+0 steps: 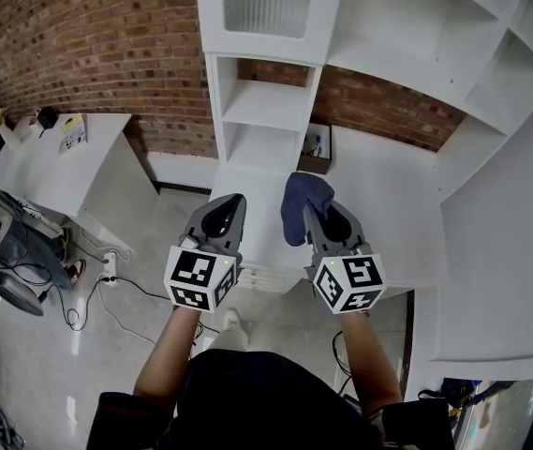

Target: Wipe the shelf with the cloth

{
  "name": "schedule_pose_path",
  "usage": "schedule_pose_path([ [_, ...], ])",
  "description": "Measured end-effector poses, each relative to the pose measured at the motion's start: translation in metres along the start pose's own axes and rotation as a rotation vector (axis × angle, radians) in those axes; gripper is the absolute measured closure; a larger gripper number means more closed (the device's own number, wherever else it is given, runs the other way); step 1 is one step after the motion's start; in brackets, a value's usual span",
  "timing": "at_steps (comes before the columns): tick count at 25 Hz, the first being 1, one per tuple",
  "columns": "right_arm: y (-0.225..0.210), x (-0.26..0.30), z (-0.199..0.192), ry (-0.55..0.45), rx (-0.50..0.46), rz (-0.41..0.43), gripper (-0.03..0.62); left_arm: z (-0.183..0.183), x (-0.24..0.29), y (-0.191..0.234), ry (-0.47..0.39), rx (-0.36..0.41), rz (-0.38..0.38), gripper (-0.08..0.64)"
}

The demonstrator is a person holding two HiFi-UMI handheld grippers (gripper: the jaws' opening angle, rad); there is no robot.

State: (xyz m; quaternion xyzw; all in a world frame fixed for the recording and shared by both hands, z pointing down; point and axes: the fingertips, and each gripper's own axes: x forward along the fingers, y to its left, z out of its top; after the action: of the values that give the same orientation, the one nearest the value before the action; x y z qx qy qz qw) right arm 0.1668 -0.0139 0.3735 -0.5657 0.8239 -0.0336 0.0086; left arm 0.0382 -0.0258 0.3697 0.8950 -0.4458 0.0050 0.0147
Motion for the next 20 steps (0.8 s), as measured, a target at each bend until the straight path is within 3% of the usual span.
schedule_pose_path([
  [20, 0.008, 0.136, 0.031, -0.018, -0.02, -0.077, 0.503, 0.021, 0.065, 0.113, -0.013, -0.007, -0.074, 0.543],
])
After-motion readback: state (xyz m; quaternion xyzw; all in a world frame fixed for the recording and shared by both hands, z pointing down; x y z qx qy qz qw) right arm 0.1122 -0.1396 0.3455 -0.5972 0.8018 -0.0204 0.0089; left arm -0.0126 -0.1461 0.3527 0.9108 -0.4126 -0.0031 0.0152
